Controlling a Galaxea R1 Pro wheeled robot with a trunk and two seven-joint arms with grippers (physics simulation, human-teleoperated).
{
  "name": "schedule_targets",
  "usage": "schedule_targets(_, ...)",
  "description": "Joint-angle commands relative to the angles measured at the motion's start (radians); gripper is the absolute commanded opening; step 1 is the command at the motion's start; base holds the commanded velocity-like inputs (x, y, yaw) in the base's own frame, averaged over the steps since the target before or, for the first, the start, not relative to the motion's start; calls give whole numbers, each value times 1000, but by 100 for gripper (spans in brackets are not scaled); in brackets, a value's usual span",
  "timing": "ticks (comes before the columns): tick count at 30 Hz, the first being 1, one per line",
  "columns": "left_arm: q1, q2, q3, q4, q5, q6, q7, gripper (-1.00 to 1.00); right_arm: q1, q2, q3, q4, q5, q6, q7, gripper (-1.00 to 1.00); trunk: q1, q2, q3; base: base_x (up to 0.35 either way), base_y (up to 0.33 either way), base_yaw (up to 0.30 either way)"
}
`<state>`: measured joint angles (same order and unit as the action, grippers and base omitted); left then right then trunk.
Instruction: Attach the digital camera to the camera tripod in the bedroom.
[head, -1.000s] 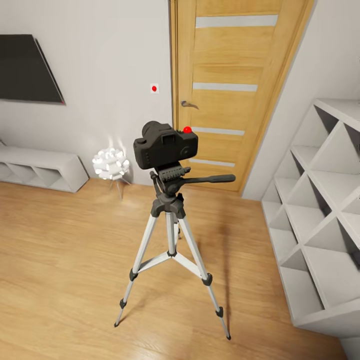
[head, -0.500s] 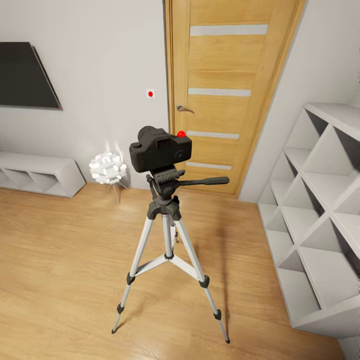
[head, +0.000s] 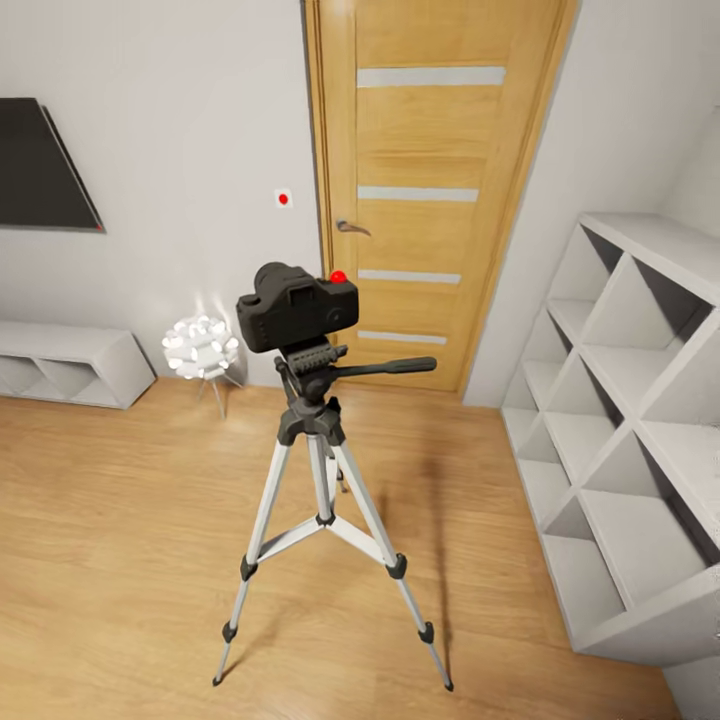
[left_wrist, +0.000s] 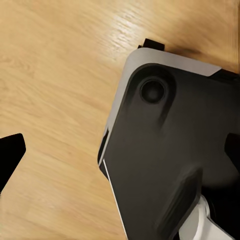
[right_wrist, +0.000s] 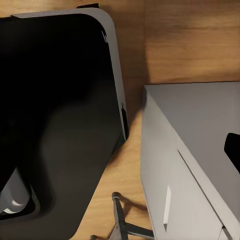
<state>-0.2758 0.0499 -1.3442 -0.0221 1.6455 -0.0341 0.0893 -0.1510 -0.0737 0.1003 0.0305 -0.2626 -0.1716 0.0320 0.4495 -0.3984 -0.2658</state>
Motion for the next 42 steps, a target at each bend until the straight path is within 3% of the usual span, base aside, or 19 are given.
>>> schedule_targets(1,-1,1,-9,-2,7,-4,6,100,-1,0,8,3,-10,-6,4,100,1,-2,0,0,0,-121)
schedule_targets(7,0,1,-9,-2,7,-6,6,100,-1,1,10,2,3,-6,4,100,1,-2,9,0,0,-101)
schedule_targets(13,0,1,-9,-2,7,-7,6,100,-1,2,10,3,78,-9,3,100,1,-2,19,0,0,-43)
schedule_targets(18,0,1,-9,-2,7,-7,6,100,-1,3,10,3,109,-9,4,100,1,-2,27,0,0,-10)
schedule_targets(42,0,1,-9,-2,7,-7,6,100,-1,2,9,3,125,-12,9,100,1,-2,66,0,0,-1)
